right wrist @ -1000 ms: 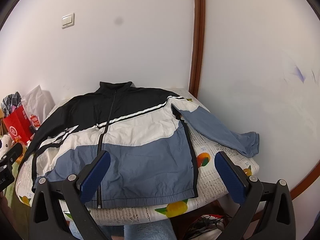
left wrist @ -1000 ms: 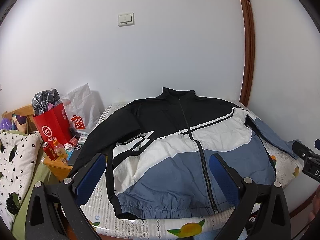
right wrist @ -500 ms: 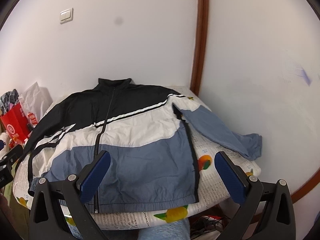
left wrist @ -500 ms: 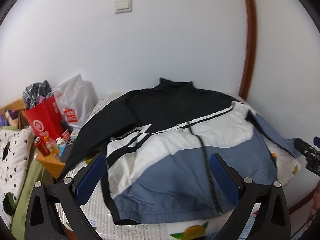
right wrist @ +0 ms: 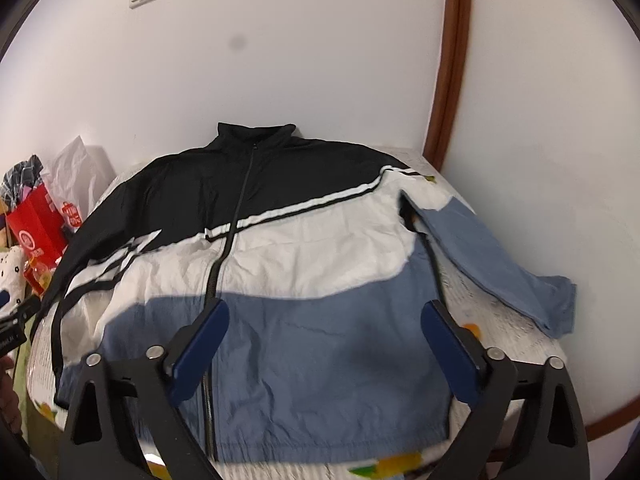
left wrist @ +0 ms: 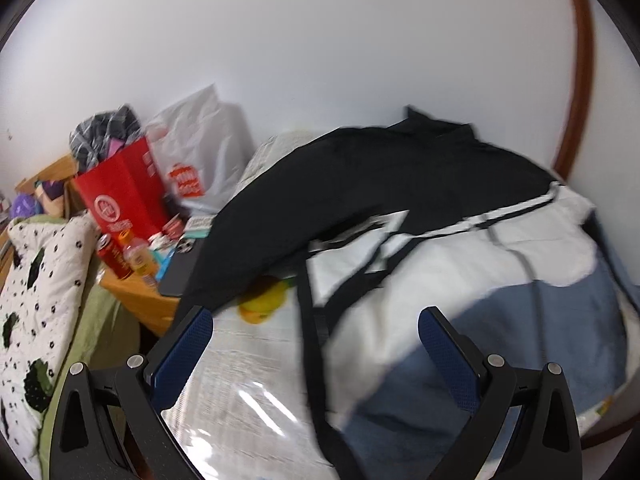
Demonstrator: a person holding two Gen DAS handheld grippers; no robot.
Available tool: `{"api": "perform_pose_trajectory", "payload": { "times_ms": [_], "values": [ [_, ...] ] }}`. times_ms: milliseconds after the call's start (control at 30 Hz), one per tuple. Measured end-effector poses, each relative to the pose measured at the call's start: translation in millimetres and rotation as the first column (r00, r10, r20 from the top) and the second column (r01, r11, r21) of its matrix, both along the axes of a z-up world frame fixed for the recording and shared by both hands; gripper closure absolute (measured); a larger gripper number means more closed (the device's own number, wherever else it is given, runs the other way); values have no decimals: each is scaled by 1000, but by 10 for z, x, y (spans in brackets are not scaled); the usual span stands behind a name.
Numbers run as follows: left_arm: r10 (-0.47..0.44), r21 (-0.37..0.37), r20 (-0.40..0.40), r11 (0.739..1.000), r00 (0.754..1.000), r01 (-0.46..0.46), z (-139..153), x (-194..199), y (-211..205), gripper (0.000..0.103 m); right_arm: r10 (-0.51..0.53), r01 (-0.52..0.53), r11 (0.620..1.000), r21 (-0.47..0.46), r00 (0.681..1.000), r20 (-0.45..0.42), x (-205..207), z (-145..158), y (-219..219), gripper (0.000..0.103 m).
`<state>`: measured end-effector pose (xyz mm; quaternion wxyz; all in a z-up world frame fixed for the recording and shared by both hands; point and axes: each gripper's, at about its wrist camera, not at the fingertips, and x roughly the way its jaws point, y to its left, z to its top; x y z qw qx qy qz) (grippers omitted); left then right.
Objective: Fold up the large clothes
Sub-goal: 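Grasp the black jacket side edge with the left gripper and lift it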
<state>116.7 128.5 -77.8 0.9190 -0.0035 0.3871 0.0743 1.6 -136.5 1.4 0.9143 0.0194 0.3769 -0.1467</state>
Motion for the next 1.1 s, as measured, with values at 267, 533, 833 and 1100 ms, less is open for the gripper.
{"api": "perform_pose_trajectory", "payload": {
  "times_ms": [267,533,833,1100],
  "values": [
    [70,-9,-97,997,993,-71,-546,430,645,0,59,-60,995,77,998,16,410,-212,83,22],
    [74,30,-135,997,988,-70,-924,754,1013,7,-45,49,997,54,997,-61,722,-473,49,22],
    [63,-29,-83,997,995,-65,-930,884,1107,83,-43,44,999,5,996,-84,840,-529,189,22],
    [109,-67,-18,992,994,-110,-502,948,1087,96,-26,25,999,-32,999,-22,778,-252,37,22]
  ]
}}
